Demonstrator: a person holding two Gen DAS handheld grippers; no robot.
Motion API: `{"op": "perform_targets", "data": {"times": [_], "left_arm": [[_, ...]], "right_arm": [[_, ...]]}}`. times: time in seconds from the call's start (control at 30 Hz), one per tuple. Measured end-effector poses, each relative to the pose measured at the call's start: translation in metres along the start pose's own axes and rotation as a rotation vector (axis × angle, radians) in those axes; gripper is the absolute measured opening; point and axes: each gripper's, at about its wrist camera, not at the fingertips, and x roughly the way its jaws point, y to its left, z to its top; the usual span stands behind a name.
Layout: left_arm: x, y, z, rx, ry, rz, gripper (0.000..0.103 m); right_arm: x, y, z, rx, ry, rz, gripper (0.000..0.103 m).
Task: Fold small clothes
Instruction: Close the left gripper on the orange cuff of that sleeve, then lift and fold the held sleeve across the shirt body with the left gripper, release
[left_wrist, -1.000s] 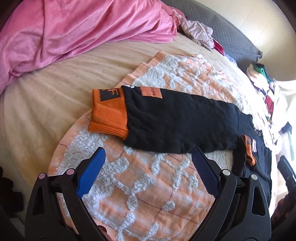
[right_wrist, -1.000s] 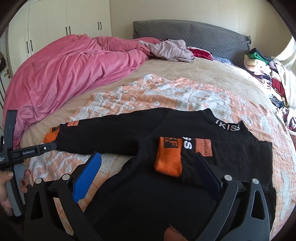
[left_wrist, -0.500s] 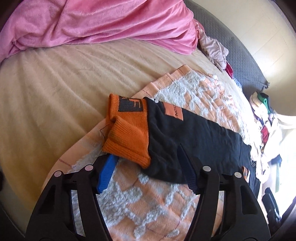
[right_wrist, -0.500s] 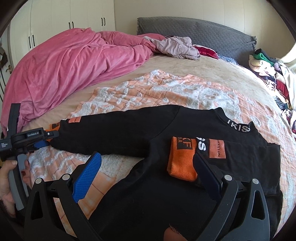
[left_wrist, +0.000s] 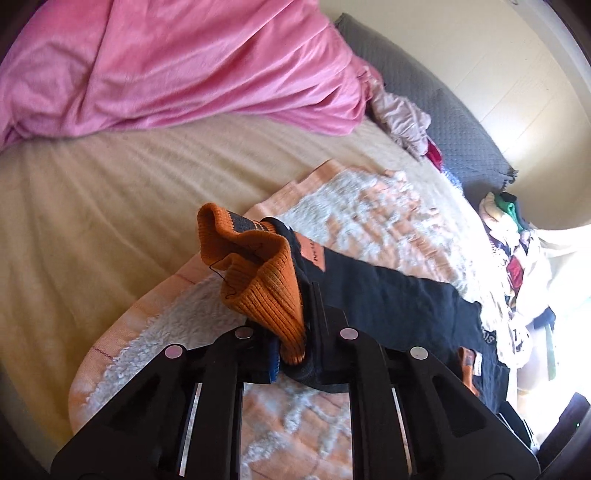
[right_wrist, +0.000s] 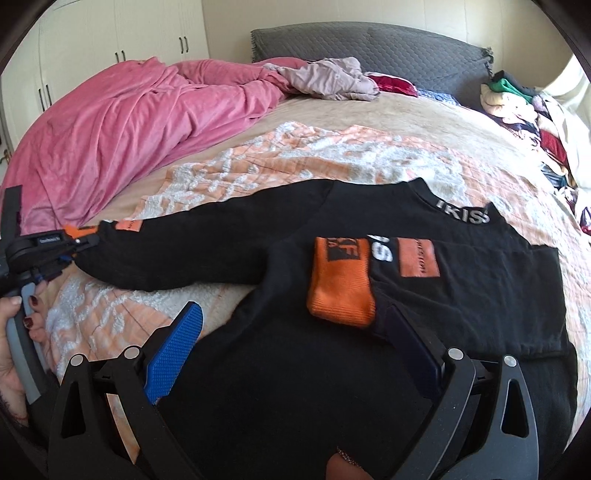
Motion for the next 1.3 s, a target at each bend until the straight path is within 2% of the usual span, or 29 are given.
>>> {"op": "perform_targets", "data": {"times": [0.3, 0.47, 0.77, 0.97, 1.17, 1.3], "left_arm": [[-0.019, -0.059, 0.009, 0.064, -0.054, -0.108, 0.005], [-0.024, -0.105, 0.011, 0.142, -0.075, -0.181, 0.005], [-0.015, -0.186, 0.001, 0.272, -0.04, -0.31, 0.005], [-0.002, -0.236, -0.025, 0.396, 0.01, -0.358, 0.005], [0.005, -0.266, -0.05, 0.5, 0.061, -0.392, 0.005], [0.011, -0.274, -0.065, 0.529, 0.103, -0.415, 0.005]], "right_arm": [[-0.029, -0.054, -0.007, 0.114, -0.047, -0.091, 0.098], [-0.038, -0.086, -0.014, 0.179, -0.056, -0.127, 0.098], [-0.065, -0.132, -0.028, 0.258, -0.066, -0.203, 0.098], [-0.083, -0.154, -0.034, 0.281, -0.086, -0.265, 0.098], [-0.102, -0.183, -0.043, 0.363, -0.118, -0.29, 0.098], [-0.111, -0.198, -0.049, 0.406, -0.123, -0.316, 0.098]]}}
